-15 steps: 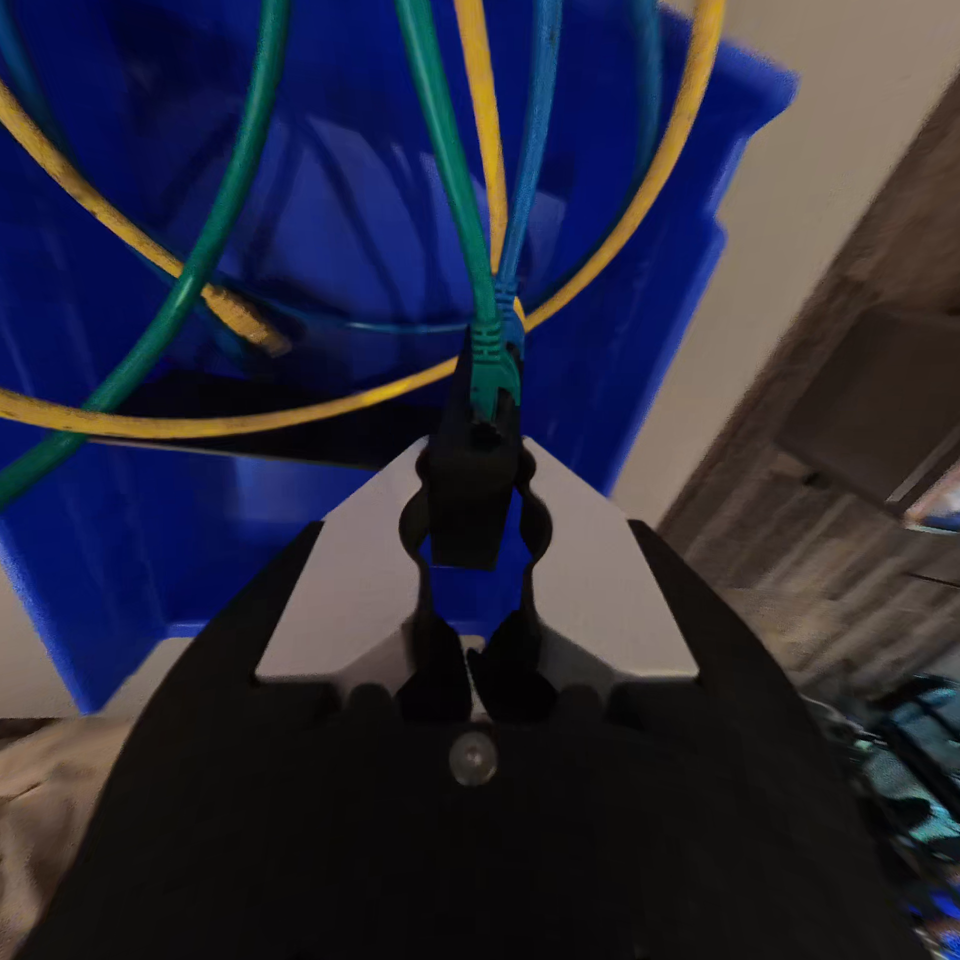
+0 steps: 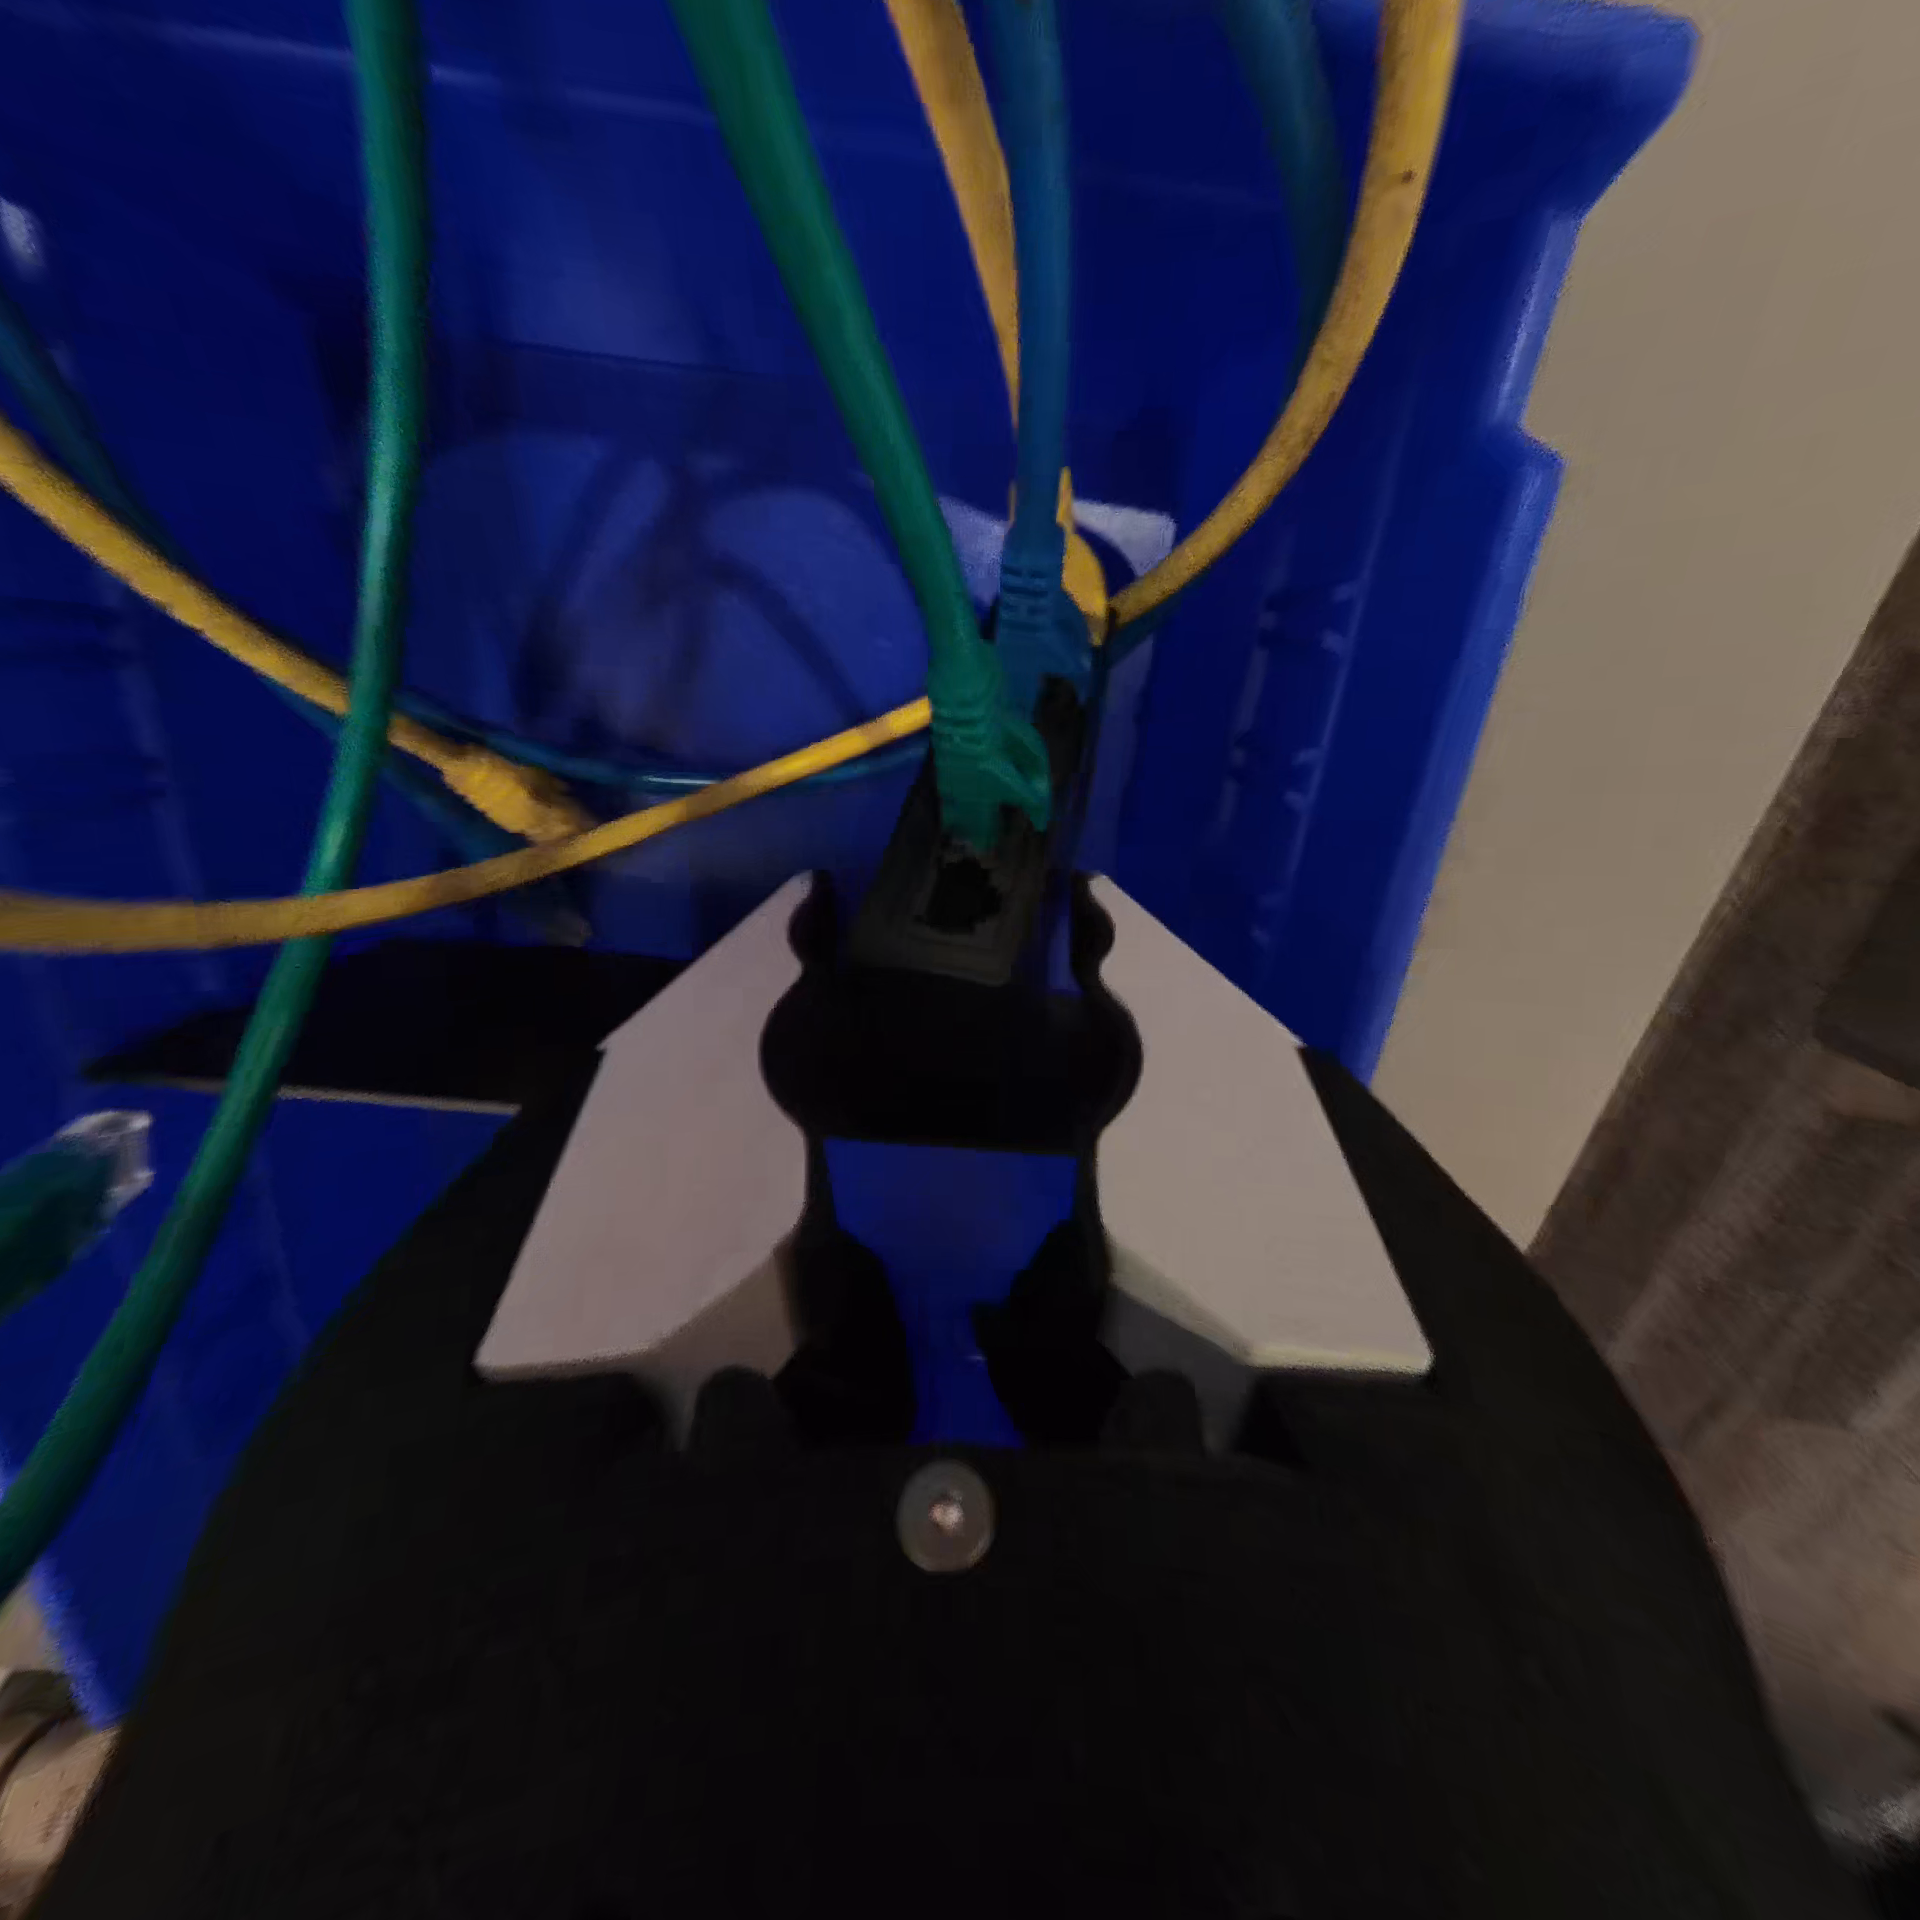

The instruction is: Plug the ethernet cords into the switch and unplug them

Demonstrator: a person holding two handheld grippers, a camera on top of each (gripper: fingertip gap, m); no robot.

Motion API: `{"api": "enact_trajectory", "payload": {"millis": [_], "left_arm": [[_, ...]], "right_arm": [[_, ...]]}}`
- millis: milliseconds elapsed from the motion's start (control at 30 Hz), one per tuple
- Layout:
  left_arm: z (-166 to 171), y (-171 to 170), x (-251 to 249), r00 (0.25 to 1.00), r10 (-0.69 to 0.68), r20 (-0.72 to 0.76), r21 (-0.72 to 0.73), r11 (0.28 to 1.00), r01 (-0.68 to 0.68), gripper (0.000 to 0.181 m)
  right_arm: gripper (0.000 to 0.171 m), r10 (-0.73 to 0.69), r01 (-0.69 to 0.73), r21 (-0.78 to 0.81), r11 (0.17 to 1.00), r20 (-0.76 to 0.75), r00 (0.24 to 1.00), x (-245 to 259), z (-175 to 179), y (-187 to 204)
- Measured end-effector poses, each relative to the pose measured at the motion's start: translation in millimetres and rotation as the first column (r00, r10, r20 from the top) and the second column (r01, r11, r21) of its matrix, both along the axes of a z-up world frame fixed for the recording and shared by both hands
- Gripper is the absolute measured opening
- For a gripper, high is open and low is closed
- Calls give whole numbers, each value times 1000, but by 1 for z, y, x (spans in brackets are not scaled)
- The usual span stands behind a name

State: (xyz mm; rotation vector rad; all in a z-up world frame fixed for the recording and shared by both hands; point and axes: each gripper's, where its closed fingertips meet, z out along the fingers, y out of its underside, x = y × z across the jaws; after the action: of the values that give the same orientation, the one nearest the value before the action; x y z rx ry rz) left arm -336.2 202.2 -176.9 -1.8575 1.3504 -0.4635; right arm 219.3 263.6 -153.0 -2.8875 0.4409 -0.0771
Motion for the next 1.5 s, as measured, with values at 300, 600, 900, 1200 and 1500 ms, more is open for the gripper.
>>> {"api": "enact_trajectory", "payload": {"millis": [300, 600, 900, 1200, 1500], "left_arm": [[20, 21, -6, 980, 123, 155, -40, 992, -119, 28], [48, 101, -65, 860, 387, 333, 25, 908, -418, 48], [43, 113, -76, 821, 446, 356, -101, 892, -441, 43], [32, 112, -77, 850, 449, 275, -42, 889, -456, 52], [27, 112, -75, 827, 480, 293, -138, 877, -460, 58]], "right_arm": [[57, -70, 13, 533, 846, 87, 994, 15, 118, -15], [50, -112, -172, 839, 516, 266, 957, -128, 105, -127], [50, -86, -140, 840, 525, 215, 973, -161, 40, -159], [53, -118, -111, 811, 574, 217, 969, -140, 23, -161], [53, -117, -125, 808, 576, 233, 965, -143, 23, -160]]}}
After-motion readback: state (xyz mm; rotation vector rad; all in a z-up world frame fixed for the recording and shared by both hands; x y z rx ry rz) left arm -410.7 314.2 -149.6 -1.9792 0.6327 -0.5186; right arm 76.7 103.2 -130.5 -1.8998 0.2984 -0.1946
